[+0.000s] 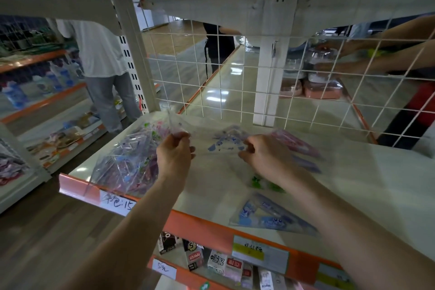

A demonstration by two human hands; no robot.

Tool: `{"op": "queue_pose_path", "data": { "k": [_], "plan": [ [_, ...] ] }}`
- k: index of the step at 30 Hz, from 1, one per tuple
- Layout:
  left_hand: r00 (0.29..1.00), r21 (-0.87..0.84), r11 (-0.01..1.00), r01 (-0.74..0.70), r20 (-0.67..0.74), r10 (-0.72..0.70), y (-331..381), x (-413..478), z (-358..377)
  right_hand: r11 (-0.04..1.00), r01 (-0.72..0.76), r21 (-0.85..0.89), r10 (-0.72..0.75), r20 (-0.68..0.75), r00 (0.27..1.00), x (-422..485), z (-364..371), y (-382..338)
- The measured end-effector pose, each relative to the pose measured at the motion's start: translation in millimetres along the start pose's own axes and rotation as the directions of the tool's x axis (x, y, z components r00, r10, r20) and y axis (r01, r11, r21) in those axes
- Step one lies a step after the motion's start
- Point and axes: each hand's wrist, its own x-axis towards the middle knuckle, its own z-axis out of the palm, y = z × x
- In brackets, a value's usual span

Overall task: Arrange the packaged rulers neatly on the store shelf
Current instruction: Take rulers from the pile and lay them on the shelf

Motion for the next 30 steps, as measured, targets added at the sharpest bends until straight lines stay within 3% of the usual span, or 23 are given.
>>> {"op": "queue_pose_path", "data": {
  "k": [13,19,21,23,27,30],
  "plan": [
    [0.988,-0.067,0.990,0.125,0.101,-0.118,1,12,-6,0.982,-0.053,-0.179,0.064,0.057,0.996,24,20,-7],
    [0.966,-0.072,0.982,0.176,0.203,-0.158,2,8,-3,0.969,-0.002,-0.247,0.023,0.081,0.996,25,18,-6],
    [0.957,-0.070,0.980,0.189,0.238,-0.167,2,6,-2,0.993,0.048,-0.106,-0.046,0.015,0.999,23,9,-7],
    [0.940,-0.079,0.974,0.214,0.286,-0.184,3,4,1,0.986,0.062,0.154,-0.055,-0.047,0.997,21,-2,-10],
    [0.898,-0.059,0.969,0.240,0.393,-0.199,8,-4,11,0.785,-0.110,0.609,0.051,0.113,0.992,20,-17,-20],
    [0.864,-0.023,0.972,0.232,0.465,-0.196,14,-9,21,0.726,-0.162,0.668,0.065,0.168,0.984,24,-23,-19]
  ]
}}
